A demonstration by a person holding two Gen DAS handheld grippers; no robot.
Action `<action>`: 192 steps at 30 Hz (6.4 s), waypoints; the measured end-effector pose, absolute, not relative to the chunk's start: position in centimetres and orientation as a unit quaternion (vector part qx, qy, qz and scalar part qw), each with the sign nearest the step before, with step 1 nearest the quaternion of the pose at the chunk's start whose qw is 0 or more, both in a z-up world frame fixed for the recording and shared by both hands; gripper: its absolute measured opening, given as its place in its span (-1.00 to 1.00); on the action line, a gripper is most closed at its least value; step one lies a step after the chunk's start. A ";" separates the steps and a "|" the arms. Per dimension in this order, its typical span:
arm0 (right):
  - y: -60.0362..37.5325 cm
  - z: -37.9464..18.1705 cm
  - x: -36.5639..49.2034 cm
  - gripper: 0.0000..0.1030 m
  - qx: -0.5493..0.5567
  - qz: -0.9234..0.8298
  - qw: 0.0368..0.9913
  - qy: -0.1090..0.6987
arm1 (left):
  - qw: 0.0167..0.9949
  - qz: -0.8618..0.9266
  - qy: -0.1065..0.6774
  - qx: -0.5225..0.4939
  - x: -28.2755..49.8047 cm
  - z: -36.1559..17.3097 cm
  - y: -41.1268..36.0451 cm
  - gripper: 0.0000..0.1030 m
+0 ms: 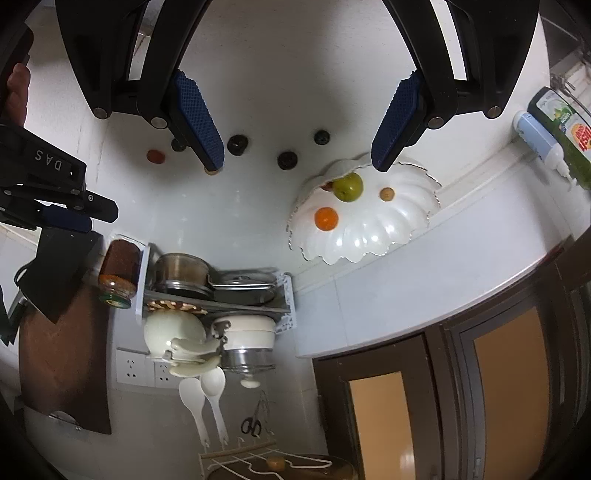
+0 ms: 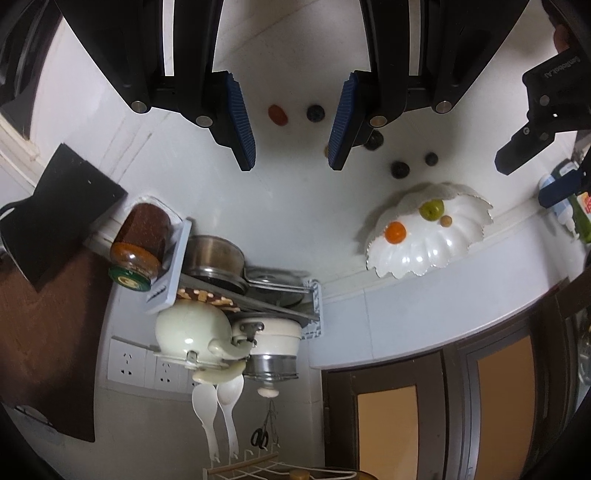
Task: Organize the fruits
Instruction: 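Lift both tools away from the bowl back toward the fruits on the counter, then grasp a dark plum with left gripper while right gripper grasps a red date, then carry the dark plum and red date in both grippers over the white bowl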
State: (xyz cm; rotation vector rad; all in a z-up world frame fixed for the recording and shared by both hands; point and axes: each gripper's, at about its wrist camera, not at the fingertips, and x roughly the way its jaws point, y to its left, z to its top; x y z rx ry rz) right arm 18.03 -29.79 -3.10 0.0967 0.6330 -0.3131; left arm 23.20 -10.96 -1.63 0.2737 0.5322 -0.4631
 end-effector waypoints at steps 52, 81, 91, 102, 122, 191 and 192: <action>-34.5 -14.2 23.5 -0.21 0.062 -0.128 0.899 0.414 | 0.866 -0.303 0.353 0.185 29.9 -12.8 -19.0 0.18; -34.9 -15.5 24.4 -0.65 0.068 -0.106 0.897 0.424 | 0.848 -0.311 0.396 0.164 31.6 -14.4 -20.7 -0.44; -34.5 -13.9 23.5 -0.65 0.073 -0.102 0.903 0.410 | 0.855 -0.310 0.389 0.145 30.8 -12.3 -19.7 -0.44; -32.7 -10.5 23.0 -0.65 0.059 -0.086 0.921 0.375 | 0.877 -0.292 0.361 0.126 29.4 -9.0 -17.7 -0.44; -27.6 -4.9 23.4 -0.65 0.024 -0.033 0.951 0.307 | 0.919 -0.224 0.315 0.079 27.8 -3.8 -11.6 -0.44; -19.1 -3.3 47.4 -0.65 -0.002 0.026 0.930 0.366 | 0.925 -0.135 0.349 0.065 47.2 -1.9 -4.9 -0.44; -19.1 -3.5 47.8 -0.65 -0.002 0.025 0.928 0.371 | 0.922 -0.136 0.358 0.061 47.8 -2.1 -5.0 -0.44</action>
